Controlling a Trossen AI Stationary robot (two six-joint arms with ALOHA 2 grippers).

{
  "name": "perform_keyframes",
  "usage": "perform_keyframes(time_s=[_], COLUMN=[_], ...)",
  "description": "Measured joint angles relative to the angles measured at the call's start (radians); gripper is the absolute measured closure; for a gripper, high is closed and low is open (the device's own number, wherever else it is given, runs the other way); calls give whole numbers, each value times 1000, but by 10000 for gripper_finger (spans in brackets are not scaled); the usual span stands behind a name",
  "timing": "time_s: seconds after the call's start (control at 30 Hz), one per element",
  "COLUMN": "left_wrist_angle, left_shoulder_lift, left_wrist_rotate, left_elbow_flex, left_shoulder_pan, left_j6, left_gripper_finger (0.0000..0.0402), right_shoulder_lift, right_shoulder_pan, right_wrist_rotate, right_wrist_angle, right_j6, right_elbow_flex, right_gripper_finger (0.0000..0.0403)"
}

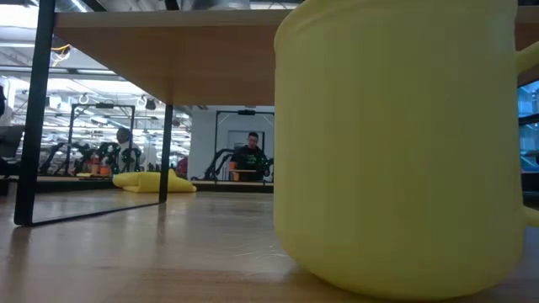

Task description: Stack small to large cups/mugs on shelf

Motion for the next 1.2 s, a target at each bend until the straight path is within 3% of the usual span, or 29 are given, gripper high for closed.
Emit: perform_keyframes(time_s=[0.3, 0.57, 0.7, 0.8, 0.97, 1.1, 1.2], left_wrist_angle=[60, 34, 4, -187, -610, -836, -886], left_shoulder_lift=[-6, -6, -18, -29, -37, -49, -73], left_wrist_rotate=[79, 76, 76, 32, -160, -220, -247], left_elbow_flex=[1, 1, 7, 85, 314, 443, 442], left_shoulder_pan=[14, 7, 11, 23, 65, 99, 104], left_j6=[-18, 12, 40, 111, 236, 260, 218], left_gripper_finger=[357, 395, 396, 398, 398, 399, 399], right_shoulder_lift=[0, 0, 0, 0, 0, 0, 0], right_shoulder_pan=[0, -1, -7, -17, -33, -37, -37], right_wrist_rotate=[0, 1, 1, 0, 0, 0, 0], right_wrist_angle=[-7, -8, -10, -14, -18, -18, -18], right_j6=[0, 0, 0, 0, 0, -2, -12], right_elbow_flex=[0, 0, 0, 0, 0, 0, 0], right_gripper_finger=[187, 187, 187, 187, 187, 187, 187])
